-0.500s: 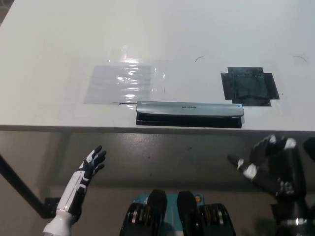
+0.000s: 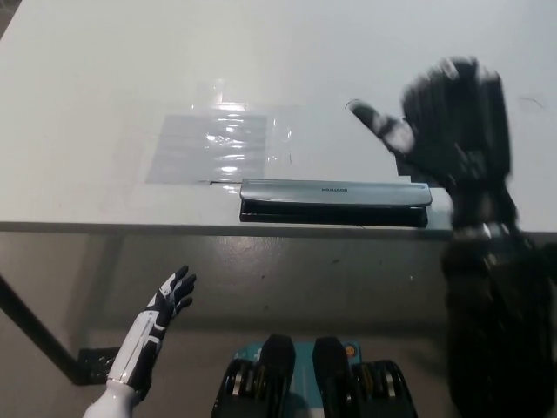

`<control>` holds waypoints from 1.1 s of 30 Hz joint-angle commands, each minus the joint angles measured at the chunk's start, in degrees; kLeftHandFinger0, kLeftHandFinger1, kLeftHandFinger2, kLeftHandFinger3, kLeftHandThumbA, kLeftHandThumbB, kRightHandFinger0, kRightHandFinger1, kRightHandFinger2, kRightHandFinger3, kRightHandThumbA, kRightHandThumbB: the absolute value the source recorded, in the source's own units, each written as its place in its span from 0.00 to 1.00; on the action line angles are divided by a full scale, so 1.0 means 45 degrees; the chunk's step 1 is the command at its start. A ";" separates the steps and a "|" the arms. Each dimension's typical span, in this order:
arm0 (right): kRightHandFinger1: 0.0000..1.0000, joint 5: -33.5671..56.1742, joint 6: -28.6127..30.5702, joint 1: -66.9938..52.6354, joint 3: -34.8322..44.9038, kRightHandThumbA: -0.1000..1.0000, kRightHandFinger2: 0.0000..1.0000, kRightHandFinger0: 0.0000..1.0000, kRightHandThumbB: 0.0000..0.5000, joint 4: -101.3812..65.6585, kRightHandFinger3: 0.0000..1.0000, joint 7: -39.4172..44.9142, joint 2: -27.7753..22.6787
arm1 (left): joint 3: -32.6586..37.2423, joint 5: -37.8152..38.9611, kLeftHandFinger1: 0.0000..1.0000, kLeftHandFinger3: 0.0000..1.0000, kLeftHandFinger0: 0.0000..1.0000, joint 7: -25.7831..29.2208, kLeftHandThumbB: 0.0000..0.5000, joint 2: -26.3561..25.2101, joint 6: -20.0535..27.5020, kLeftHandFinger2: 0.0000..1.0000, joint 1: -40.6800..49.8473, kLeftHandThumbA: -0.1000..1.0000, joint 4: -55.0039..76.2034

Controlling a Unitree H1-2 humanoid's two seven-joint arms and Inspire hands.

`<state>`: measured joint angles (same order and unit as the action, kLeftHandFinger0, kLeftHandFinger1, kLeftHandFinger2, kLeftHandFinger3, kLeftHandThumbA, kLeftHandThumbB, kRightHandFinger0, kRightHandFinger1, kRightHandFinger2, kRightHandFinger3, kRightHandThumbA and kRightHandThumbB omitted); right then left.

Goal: The paper pin puncher is placed at the center of the table and close to the robot and the robot uses its right fist to press on the paper pin puncher

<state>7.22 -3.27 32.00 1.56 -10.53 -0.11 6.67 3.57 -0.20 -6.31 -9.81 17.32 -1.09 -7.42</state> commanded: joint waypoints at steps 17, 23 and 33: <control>0.04 -0.0297 0.1977 0.3329 0.0019 1.00 0.21 0.04 0.27 0.8157 0.04 -0.0551 0.0851 | -0.0133 0.0004 1.00 1.00 1.00 -0.0193 0.49 -0.0215 0.0467 1.00 -0.0396 1.00 0.0206; 0.06 -0.0458 0.2669 0.2689 -0.0044 1.00 0.28 0.00 0.24 0.9700 0.11 -0.0532 0.0722 | -0.0158 0.0028 1.00 1.00 1.00 -0.0253 0.49 -0.0244 0.0388 1.00 -0.0362 1.00 0.0304; 0.11 -0.0434 0.4070 0.1870 0.0003 1.00 0.29 0.05 0.22 1.2353 0.19 -0.0277 0.0542 | -0.0209 -0.0166 1.00 1.00 1.00 -0.0227 0.46 -0.0302 0.0371 1.00 -0.0360 1.00 0.0232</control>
<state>5.72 10.11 40.67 1.61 41.32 -1.93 9.48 2.80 -0.34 -6.69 -10.11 17.61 -2.05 -7.63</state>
